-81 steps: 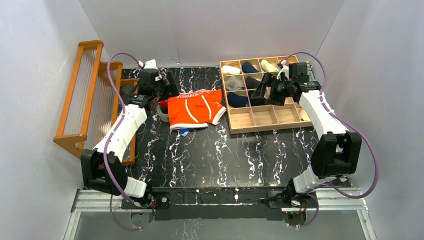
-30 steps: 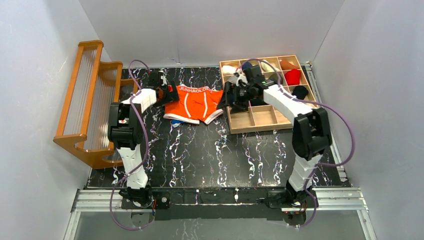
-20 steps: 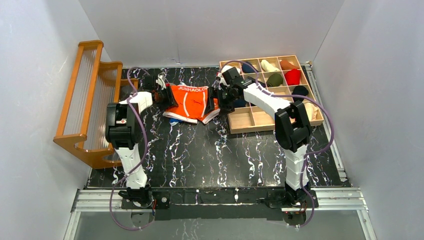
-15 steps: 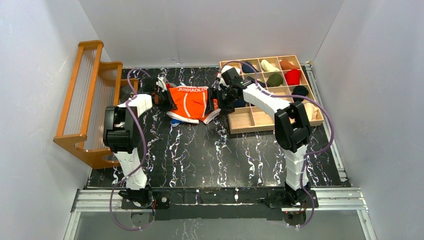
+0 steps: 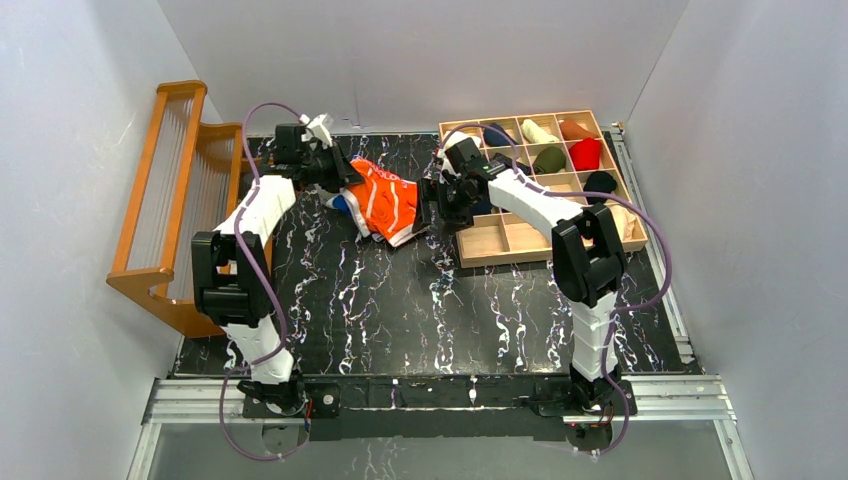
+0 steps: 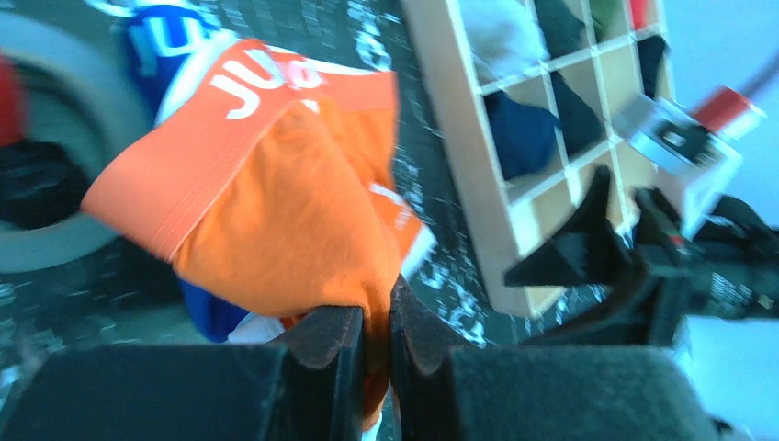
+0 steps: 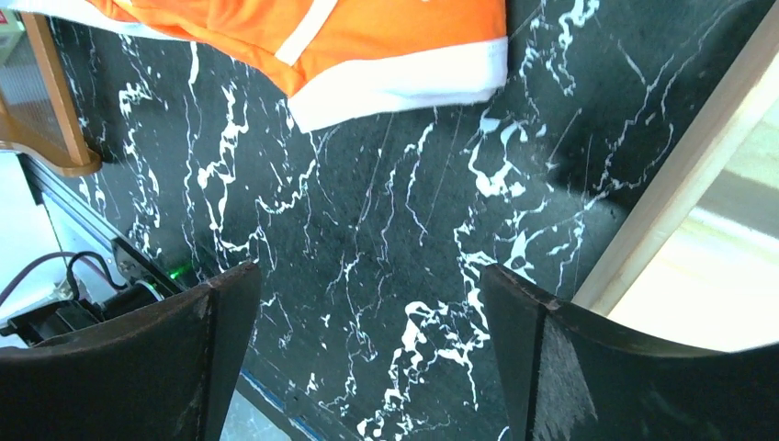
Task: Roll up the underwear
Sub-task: Pick up the underwear, then place the underwear at the center of the board, then move the underwear to the corner of the board, then flatten out the underwear at the center of the board.
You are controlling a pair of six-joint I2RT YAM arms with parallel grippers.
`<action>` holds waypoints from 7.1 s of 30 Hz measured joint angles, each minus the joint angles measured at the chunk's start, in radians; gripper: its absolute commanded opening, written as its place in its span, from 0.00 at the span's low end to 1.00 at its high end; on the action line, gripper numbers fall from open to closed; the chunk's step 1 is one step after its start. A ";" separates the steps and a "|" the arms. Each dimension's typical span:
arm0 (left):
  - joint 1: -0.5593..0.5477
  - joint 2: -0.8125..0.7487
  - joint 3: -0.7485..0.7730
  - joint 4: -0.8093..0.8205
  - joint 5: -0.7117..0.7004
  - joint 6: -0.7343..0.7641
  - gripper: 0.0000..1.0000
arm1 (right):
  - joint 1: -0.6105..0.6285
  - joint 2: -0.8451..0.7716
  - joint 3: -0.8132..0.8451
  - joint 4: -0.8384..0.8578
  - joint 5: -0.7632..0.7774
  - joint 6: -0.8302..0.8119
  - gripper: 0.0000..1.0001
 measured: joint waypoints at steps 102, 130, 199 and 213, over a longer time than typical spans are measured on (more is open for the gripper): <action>-0.182 -1.073 -0.576 -0.210 -0.062 -0.530 0.02 | -0.006 -0.645 -0.573 0.410 0.108 0.208 0.99; -0.182 -1.049 -0.622 -0.737 -0.569 -0.548 0.75 | 0.224 0.331 0.267 0.235 -0.102 0.094 0.88; -0.075 -0.756 -0.845 -0.344 -0.365 -0.472 0.19 | 0.224 -0.271 -0.612 0.154 0.045 0.256 0.01; -0.075 -1.045 -0.632 -0.344 -0.463 -0.345 0.20 | 0.220 -0.460 -0.391 0.171 0.156 0.072 0.01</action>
